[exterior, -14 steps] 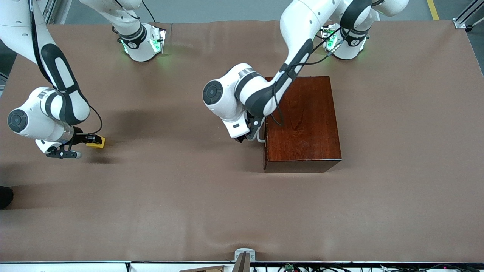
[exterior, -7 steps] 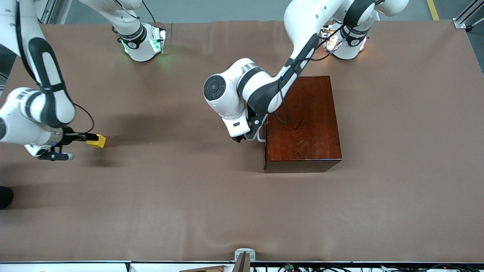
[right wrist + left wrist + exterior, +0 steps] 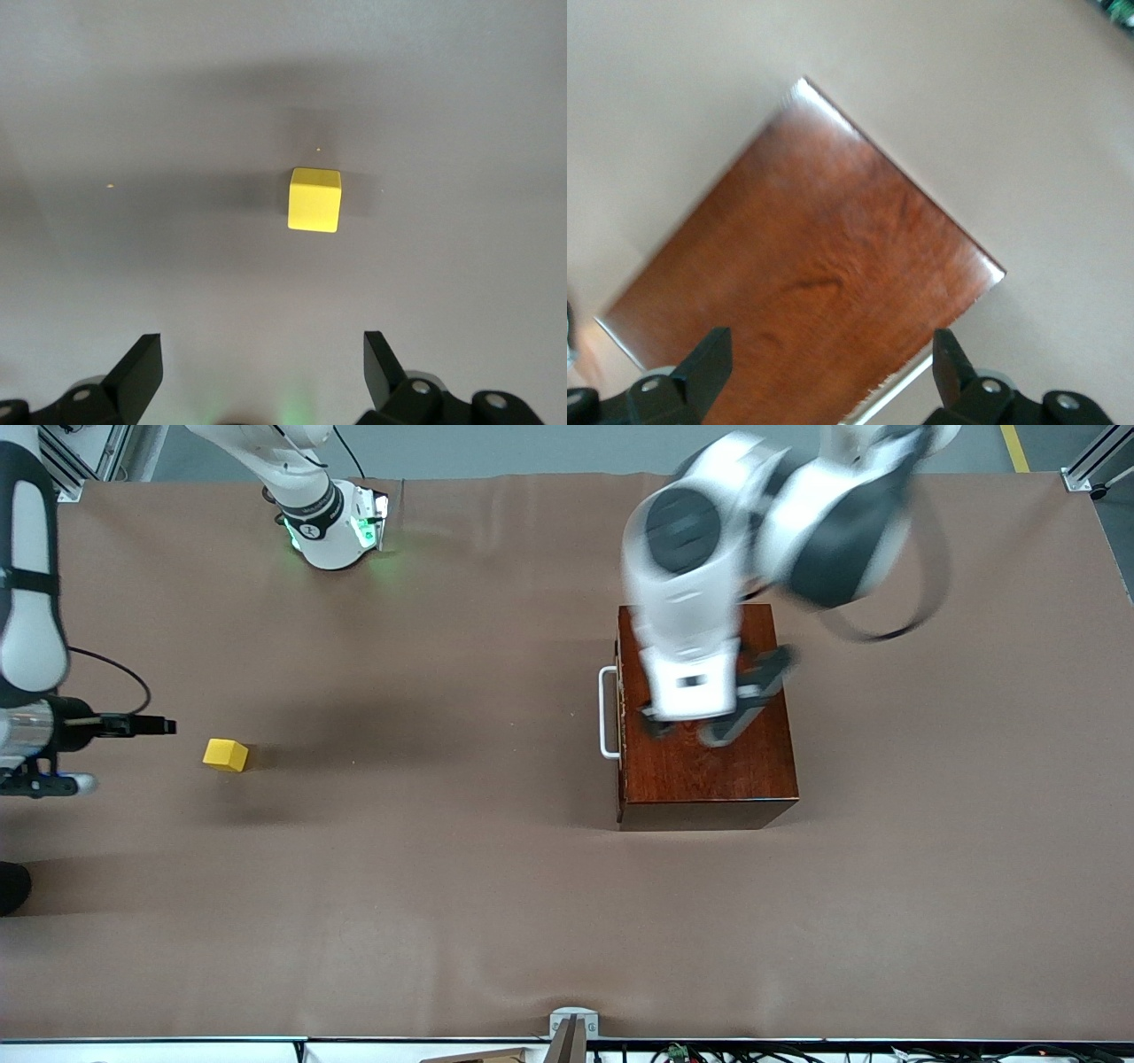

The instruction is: Open drawer, take yellow block, close drawer

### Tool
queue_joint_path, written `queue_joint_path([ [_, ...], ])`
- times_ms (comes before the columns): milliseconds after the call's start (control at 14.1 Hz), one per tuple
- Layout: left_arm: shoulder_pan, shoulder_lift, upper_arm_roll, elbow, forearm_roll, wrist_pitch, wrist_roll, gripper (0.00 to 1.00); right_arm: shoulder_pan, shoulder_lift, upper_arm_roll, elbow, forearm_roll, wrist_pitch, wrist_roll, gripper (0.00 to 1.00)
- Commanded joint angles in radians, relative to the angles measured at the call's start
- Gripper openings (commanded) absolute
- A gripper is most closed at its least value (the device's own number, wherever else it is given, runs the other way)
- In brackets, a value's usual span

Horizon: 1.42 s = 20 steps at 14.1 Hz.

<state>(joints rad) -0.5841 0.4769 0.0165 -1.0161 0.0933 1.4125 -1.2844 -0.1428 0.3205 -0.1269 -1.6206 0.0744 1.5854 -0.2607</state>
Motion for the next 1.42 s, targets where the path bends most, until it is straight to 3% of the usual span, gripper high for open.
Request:
queue_joint_path([
  [0,0.139,-0.082,-0.013,-0.038,-0.049,-0.024,0.300,1.00,-0.017,-0.043,0.018,0.059,0.005,-0.076,0.006,1.00],
  [498,0.389,-0.201,-0.009,-0.128,-0.034,-0.050,0.971,1.00,0.020,-0.217,0.026,0.087,-0.001,-0.191,0.005,1.00],
  [640,0.417,-0.294,-0.004,-0.264,-0.034,0.006,1.092,1.00,0.051,-0.265,0.026,0.087,-0.008,-0.193,0.008,1.00],
  [783,0.457,-0.438,-0.013,-0.494,-0.043,0.107,1.178,1.00,0.061,-0.299,0.024,0.084,-0.008,-0.221,0.024,1.00],
  [925,0.496,-0.545,-0.039,-0.649,-0.044,0.177,1.205,1.00,0.061,-0.319,0.026,0.082,-0.008,-0.235,0.099,1.00],
  [1138,0.517,-0.615,-0.079,-0.679,-0.047,0.157,1.194,1.00,0.086,-0.345,0.026,0.077,-0.008,-0.274,0.253,1.00],
  [1352,0.518,-0.609,-0.073,-0.618,-0.047,0.119,1.208,1.00,0.107,-0.376,0.026,0.068,-0.008,-0.272,0.279,1.00],
])
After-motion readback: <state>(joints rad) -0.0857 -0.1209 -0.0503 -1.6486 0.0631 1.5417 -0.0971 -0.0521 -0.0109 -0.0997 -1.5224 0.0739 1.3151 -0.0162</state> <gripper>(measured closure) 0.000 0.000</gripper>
